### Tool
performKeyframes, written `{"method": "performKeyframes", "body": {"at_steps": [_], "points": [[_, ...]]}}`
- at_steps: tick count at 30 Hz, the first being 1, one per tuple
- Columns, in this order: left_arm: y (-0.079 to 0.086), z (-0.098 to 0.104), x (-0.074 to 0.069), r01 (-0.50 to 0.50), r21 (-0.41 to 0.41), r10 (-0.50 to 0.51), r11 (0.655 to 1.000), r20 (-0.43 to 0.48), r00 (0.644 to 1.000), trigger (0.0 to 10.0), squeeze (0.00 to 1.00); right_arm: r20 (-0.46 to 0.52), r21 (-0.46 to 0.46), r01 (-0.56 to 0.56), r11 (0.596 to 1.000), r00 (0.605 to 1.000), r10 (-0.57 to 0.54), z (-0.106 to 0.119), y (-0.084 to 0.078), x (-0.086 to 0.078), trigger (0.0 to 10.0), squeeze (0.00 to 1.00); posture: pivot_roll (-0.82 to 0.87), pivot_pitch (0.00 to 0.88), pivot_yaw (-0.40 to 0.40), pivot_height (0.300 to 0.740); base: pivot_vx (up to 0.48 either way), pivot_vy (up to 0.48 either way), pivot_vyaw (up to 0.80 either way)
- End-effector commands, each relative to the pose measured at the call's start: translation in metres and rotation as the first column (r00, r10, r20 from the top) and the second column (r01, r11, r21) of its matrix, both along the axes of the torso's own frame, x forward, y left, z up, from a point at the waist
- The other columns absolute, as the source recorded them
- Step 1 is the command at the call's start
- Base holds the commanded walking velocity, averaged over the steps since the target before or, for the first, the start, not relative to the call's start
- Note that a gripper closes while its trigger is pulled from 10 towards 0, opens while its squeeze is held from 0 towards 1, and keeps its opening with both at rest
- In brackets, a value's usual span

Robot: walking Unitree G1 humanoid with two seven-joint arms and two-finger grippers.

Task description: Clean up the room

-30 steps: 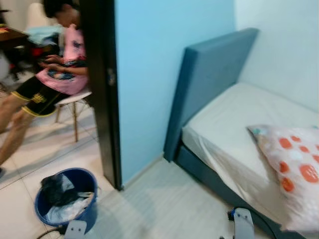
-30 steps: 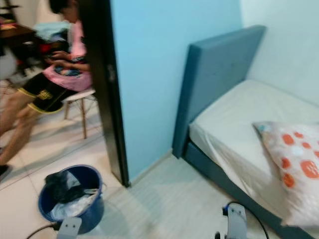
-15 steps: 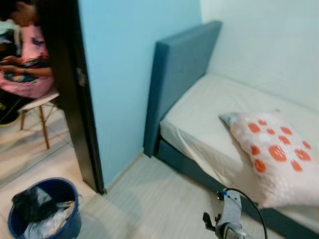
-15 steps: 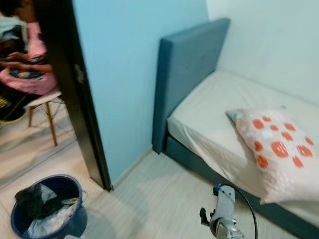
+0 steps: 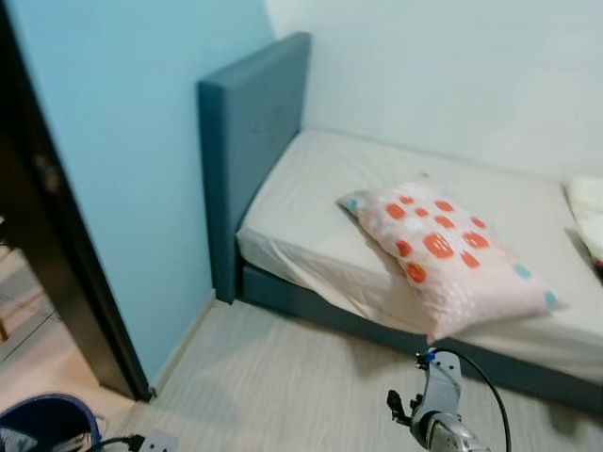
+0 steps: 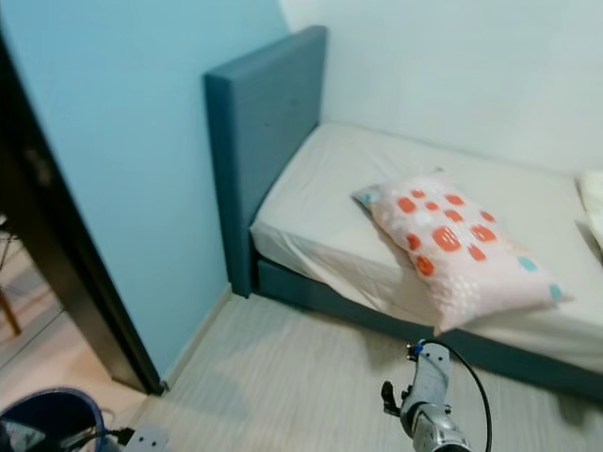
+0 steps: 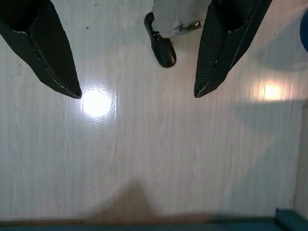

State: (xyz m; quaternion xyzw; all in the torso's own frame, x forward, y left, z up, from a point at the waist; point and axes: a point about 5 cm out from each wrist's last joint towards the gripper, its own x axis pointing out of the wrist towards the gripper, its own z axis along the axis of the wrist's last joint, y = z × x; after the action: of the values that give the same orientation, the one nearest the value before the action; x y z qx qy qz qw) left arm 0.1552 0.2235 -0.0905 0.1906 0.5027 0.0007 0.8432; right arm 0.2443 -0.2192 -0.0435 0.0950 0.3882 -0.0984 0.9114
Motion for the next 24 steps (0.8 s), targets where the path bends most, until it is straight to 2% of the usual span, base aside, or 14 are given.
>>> {"method": "performKeyframes", "body": {"at_steps": [1,12,17,22,24], "points": [[-0.005,-0.001,0.0,0.017,-0.009,-0.017,1.0,-0.012,1.0,10.0,0.0,0.016,-0.005,-0.015,1.0,1.0,0.015,0.002,0.0,0.002,10.0,0.0,-0.1,0.0,-0.063,0.74,0.0,0.0,-0.73],[-0.007,-0.001,0.002,0.043,-0.01,-0.043,0.999,-0.016,0.999,10.0,0.0,0.048,-0.033,-0.122,0.992,0.991,0.123,0.009,0.015,0.015,10.0,0.0,-0.09,0.0,-0.044,0.74,0.0,0.0,-0.73],[-0.006,-0.001,0.002,0.055,-0.004,-0.055,0.998,-0.022,0.998,10.0,0.0,0.085,-0.045,-0.103,0.994,0.991,0.107,0.017,0.01,0.025,10.0,0.0,-0.1,0.0,-0.036,0.74,0.0,0.0,-0.73],[-0.005,-0.001,0.0,0.05,-0.005,-0.051,0.999,-0.025,0.998,10.0,0.0,0.083,-0.096,-0.122,0.988,0.988,0.13,0.02,0.003,0.026,10.0,0.0,-0.1,0.0,-0.034,0.74,0.0,0.0,-0.73],[-0.004,-0.002,-0.001,0.051,-0.006,-0.052,0.999,-0.028,0.998,10.0,0.0,0.086,-0.08,-0.1,0.992,0.991,0.107,0.02,0.0,0.025,10.0,0.0,-0.11,0.0,-0.025,0.74,0.0,0.0,-0.5]]}}
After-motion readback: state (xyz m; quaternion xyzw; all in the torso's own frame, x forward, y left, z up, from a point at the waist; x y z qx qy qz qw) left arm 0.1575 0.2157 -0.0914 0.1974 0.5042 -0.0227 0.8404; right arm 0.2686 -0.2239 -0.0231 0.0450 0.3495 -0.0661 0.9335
